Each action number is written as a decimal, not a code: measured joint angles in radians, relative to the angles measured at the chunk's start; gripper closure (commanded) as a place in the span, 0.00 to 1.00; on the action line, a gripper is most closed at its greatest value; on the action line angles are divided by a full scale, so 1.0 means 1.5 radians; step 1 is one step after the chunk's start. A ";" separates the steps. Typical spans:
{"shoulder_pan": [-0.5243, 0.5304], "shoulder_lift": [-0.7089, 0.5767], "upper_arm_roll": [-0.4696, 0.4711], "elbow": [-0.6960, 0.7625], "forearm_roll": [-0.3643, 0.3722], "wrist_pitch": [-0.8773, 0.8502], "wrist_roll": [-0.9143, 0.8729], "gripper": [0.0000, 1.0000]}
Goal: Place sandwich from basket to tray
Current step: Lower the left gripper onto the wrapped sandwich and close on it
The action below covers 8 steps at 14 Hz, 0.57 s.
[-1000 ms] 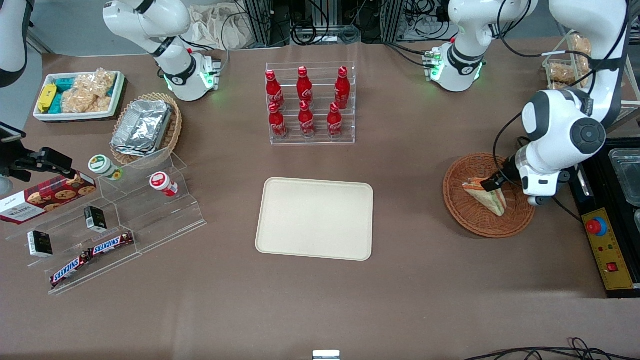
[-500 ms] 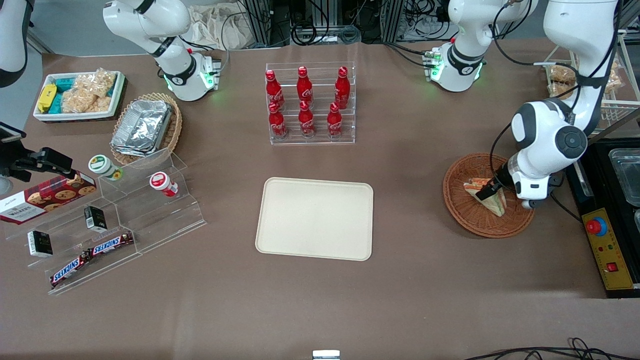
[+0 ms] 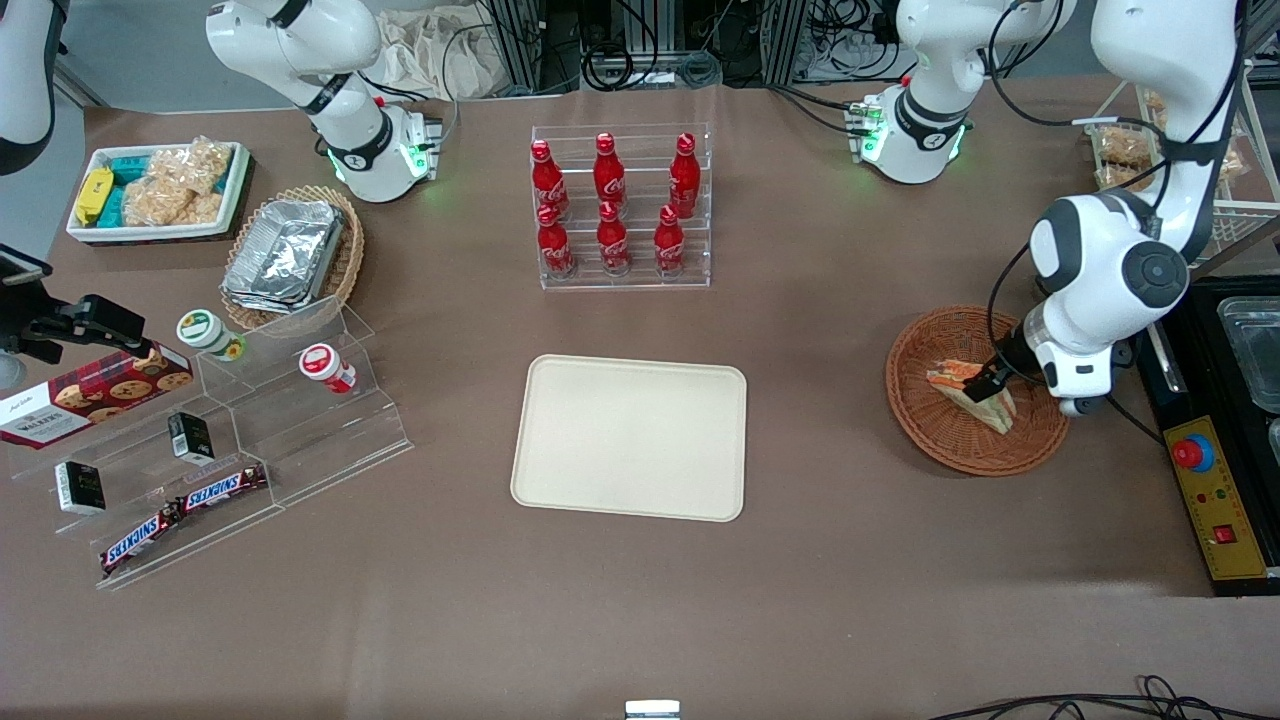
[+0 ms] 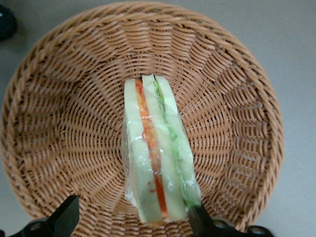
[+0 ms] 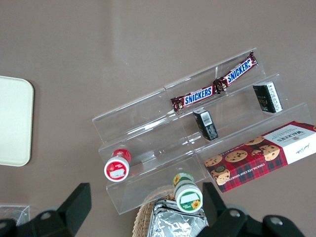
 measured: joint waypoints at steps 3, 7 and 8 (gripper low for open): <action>0.000 -0.023 0.000 0.000 0.000 -0.027 -0.009 0.00; 0.000 0.002 0.000 0.000 0.000 -0.001 -0.024 0.00; 0.000 0.015 0.000 0.000 0.000 0.017 -0.029 0.00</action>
